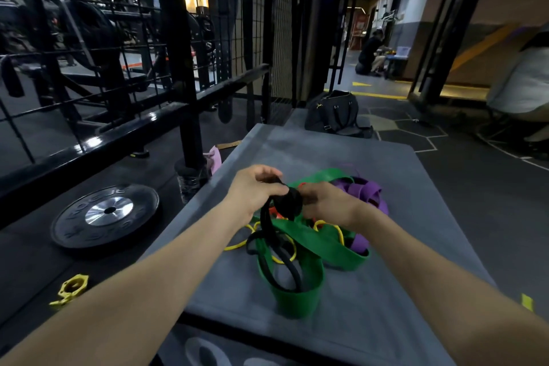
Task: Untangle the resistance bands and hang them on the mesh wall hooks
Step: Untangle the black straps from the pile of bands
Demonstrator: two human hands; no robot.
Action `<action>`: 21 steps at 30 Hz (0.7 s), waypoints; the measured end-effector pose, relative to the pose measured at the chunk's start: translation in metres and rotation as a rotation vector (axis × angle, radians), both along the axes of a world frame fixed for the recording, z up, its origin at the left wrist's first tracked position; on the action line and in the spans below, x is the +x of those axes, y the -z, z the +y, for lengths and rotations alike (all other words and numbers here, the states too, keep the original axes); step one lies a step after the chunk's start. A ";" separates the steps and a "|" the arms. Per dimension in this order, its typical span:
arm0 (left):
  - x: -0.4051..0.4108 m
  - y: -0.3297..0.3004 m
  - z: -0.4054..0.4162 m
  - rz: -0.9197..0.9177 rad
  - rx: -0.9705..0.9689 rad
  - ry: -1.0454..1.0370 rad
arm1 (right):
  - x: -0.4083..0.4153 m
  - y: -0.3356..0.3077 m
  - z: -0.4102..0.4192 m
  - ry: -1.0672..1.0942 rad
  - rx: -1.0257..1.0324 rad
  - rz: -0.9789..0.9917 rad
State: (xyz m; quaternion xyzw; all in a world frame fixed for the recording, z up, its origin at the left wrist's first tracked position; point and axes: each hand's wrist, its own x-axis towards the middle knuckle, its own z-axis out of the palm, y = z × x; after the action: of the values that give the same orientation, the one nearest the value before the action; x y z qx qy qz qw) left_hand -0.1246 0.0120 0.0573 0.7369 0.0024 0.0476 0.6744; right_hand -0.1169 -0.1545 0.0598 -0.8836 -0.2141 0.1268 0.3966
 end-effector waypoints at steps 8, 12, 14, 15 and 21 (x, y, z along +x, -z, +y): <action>-0.023 0.004 0.008 -0.052 0.155 0.107 | 0.000 0.005 0.025 0.179 0.290 0.257; -0.020 0.011 0.012 0.005 0.244 0.032 | -0.007 0.010 0.030 0.212 0.358 0.251; -0.018 0.012 0.013 0.027 0.240 -0.040 | -0.010 0.006 0.030 0.242 0.458 0.239; -0.016 0.014 0.016 0.051 0.166 -0.074 | -0.010 0.003 0.026 0.260 0.548 0.239; -0.022 0.016 0.005 0.148 -0.187 -0.054 | -0.016 -0.004 -0.017 0.218 0.837 0.317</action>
State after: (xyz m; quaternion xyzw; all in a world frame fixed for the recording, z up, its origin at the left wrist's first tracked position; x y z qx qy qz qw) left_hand -0.1470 0.0172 0.0409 0.6719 0.0767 0.0107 0.7366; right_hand -0.1328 -0.1717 0.0643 -0.6344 -0.0892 0.1205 0.7583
